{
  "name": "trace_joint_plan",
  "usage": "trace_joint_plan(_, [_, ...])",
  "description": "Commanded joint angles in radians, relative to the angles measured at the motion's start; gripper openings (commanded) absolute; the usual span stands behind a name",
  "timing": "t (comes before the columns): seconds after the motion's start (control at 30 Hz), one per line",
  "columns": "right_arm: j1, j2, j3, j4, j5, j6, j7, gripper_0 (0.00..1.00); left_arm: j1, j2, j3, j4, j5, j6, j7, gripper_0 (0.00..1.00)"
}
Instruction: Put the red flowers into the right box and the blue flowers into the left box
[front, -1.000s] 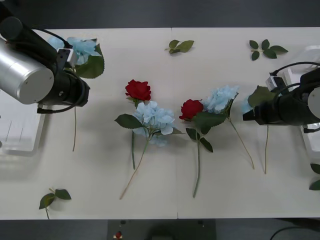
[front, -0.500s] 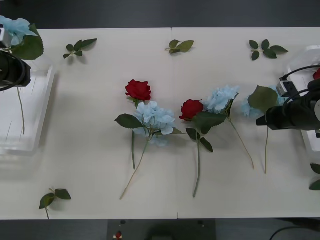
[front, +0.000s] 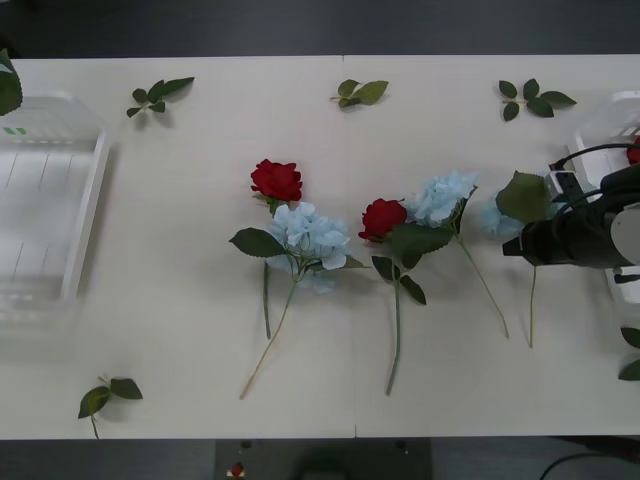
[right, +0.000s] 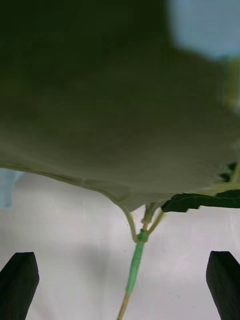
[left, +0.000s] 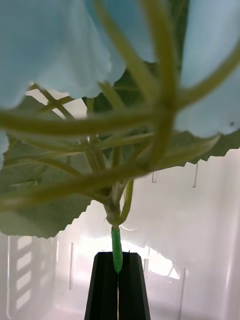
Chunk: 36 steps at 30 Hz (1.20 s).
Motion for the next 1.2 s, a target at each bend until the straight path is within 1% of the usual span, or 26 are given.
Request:
trace_joint_plan(0.03, [-0.021, 0.017, -0.012, -0.005, 0.028, -0.003, -0.025, 0.98, -0.037, 0.031, -0.074, 0.038, -0.003, -0.045, -0.039, 0.0])
trace_joint_plan(0.2, [-0.023, 0.044, -0.01, 0.009, 0.043, -0.003, -0.022, 0.98, -0.037, 0.033, -0.13, 0.056, -0.021, -0.089, -0.033, 0.0])
trace_joint_plan(0.5, [-0.023, 0.073, -0.001, 0.024, 0.074, -0.013, -0.017, 0.98, -0.037, 0.031, -0.146, 0.067, -0.038, -0.093, -0.035, 0.01])
trace_joint_plan(0.53, [-0.021, 0.072, 0.0, 0.024, 0.079, -0.018, -0.02, 0.98, -0.037, 0.031, -0.146, 0.067, -0.04, -0.093, -0.036, 0.08])
trace_joint_plan(0.57, [-0.021, 0.073, 0.01, 0.024, 0.082, -0.023, -0.023, 0.93, -0.037, 0.033, -0.146, 0.067, -0.043, -0.093, -0.036, 0.4])
trace_joint_plan(0.6, [-0.021, 0.073, 0.011, 0.024, 0.083, -0.026, -0.025, 0.89, -0.037, 0.031, -0.146, 0.067, -0.043, -0.091, -0.036, 0.54])
trace_joint_plan(0.63, [-0.023, 0.073, 0.013, 0.024, 0.085, -0.029, -0.025, 0.8, -0.037, 0.031, -0.146, 0.067, -0.043, -0.093, -0.038, 0.72])
trace_joint_plan(0.67, [-0.021, 0.075, 0.013, 0.024, 0.085, -0.032, -0.025, 0.68, -0.037, 0.031, -0.146, 0.067, -0.043, -0.093, -0.039, 0.92])
trace_joint_plan(0.7, [-0.021, 0.077, 0.013, 0.025, 0.083, -0.032, -0.025, 0.58, -0.037, 0.033, -0.144, 0.064, -0.04, -0.093, -0.044, 1.0])
trace_joint_plan(0.73, [-0.021, 0.078, 0.013, 0.029, 0.083, -0.03, -0.023, 0.53, -0.037, 0.031, -0.14, 0.061, -0.038, -0.093, -0.047, 1.0])
trace_joint_plan(0.8, [-0.021, 0.084, 0.013, 0.035, 0.086, -0.035, -0.023, 0.49, -0.037, 0.031, -0.14, 0.051, -0.029, -0.088, -0.056, 1.0])
trace_joint_plan(0.9, [-0.023, 0.095, 0.014, 0.047, 0.093, -0.043, -0.019, 0.37, -0.037, 0.033, -0.117, 0.039, 0.017, -0.062, -0.075, 1.0])
trace_joint_plan(0.93, [-0.021, 0.098, 0.014, 0.048, 0.093, -0.047, -0.019, 0.3, -0.037, 0.031, -0.104, 0.031, 0.04, -0.048, -0.096, 1.0])
trace_joint_plan(1.07, [-0.023, 0.098, 0.014, 0.05, 0.096, -0.052, -0.019, 0.16, -0.037, 0.031, -0.06, 0.007, 0.108, -0.002, -0.151, 1.0])
trace_joint_plan(1.13, [-0.026, 0.098, 0.016, 0.05, 0.093, -0.053, -0.017, 0.02, -0.037, 0.031, -0.041, -0.019, 0.146, 0.03, -0.185, 1.0])
trace_joint_plan(1.17, [-0.029, 0.098, 0.014, 0.052, 0.093, -0.053, -0.017, 0.0, -0.037, 0.031, -0.034, -0.03, 0.161, 0.044, -0.197, 1.0])
trace_joint_plan(1.2, [-0.032, 0.098, 0.014, 0.056, 0.088, -0.056, -0.014, 0.0, -0.037, 0.028, -0.026, -0.044, 0.183, 0.062, -0.217, 1.0])
